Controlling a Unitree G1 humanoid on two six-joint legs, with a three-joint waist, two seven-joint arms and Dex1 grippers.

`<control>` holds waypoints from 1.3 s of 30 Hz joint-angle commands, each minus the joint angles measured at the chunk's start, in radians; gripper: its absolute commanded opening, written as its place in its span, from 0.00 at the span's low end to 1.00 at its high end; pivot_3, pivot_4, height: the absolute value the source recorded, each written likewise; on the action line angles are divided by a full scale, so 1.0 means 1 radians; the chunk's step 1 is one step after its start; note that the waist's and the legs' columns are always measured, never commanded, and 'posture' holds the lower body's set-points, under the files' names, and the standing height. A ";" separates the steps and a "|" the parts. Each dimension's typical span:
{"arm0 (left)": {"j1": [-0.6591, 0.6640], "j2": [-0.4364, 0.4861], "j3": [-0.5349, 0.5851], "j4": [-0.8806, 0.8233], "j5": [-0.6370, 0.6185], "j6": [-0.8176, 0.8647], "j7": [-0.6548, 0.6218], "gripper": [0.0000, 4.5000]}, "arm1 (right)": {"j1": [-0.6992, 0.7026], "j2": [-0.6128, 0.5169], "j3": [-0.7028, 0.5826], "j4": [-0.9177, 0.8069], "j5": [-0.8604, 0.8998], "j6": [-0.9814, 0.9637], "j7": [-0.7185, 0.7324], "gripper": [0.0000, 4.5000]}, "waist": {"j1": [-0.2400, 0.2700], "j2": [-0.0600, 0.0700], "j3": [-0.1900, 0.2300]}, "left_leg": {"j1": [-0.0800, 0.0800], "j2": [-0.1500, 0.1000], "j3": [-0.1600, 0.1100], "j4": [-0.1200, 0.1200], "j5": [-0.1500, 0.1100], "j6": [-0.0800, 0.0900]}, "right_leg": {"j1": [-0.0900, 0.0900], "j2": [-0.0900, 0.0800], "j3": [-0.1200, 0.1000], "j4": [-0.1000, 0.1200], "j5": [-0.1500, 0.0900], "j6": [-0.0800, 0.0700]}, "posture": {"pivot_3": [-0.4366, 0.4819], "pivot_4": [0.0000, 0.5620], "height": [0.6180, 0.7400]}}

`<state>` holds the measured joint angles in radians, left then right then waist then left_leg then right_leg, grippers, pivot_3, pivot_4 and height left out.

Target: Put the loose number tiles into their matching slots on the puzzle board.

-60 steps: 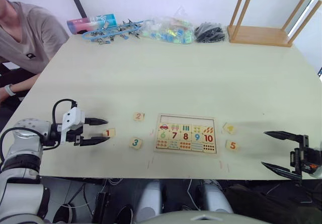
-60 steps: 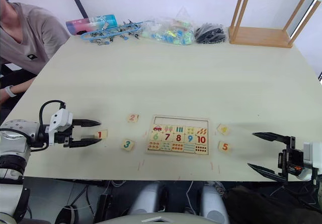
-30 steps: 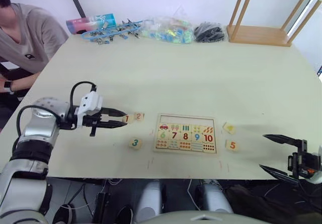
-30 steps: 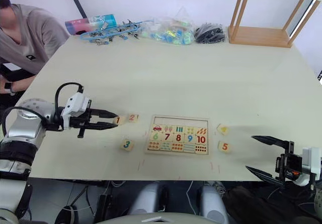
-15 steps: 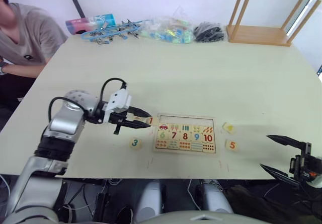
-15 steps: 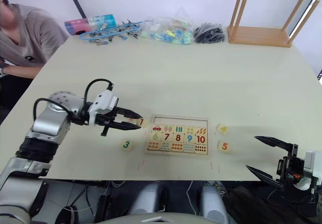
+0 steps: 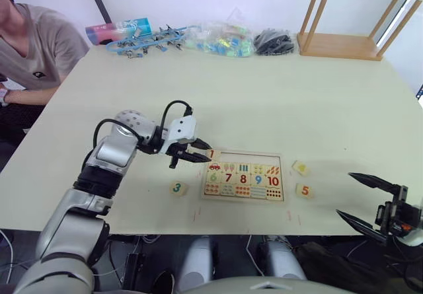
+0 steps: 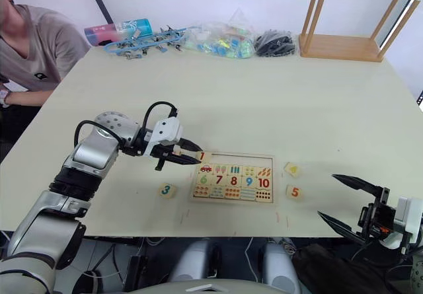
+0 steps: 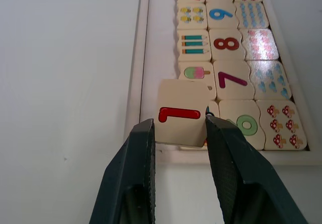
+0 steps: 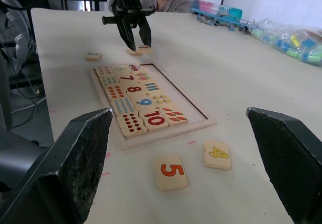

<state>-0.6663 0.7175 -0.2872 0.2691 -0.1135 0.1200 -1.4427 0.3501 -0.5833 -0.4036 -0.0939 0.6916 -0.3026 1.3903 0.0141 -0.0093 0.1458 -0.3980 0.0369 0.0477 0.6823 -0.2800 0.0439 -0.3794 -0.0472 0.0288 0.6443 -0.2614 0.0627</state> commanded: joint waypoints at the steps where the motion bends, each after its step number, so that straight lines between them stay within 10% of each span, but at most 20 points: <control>1: -0.021 0.001 0.000 -0.005 0.024 -0.011 0.011 0.22 | 0.012 -0.006 -0.028 -0.033 0.007 -0.004 -0.011 1.00 | 0.000 0.000 0.000 | 0.000 0.000 0.000 0.000 0.000 0.000 | 0.000 0.000 0.000 0.000 0.000 0.000 | 0.48 0.27 0.98; 39: -0.058 -0.107 -0.018 0.109 0.109 -0.063 0.088 0.22 | 0.029 -0.046 -0.051 -0.065 -0.003 -0.002 -0.052 1.00 | 0.000 0.000 0.000 | 0.000 0.000 0.000 0.000 0.000 0.000 | 0.000 0.000 0.000 0.000 0.000 0.000 | 0.48 0.27 0.98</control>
<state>-0.7066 0.6097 -0.3217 0.3846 -0.0004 0.0760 -1.3595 0.3763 -0.6173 -0.4136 -0.1317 0.6822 -0.2942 1.3444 0.0145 -0.0095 0.1459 -0.3983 0.0368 0.0475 0.6827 -0.2800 0.0439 -0.3793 -0.0473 0.0289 0.6443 -0.2613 0.0628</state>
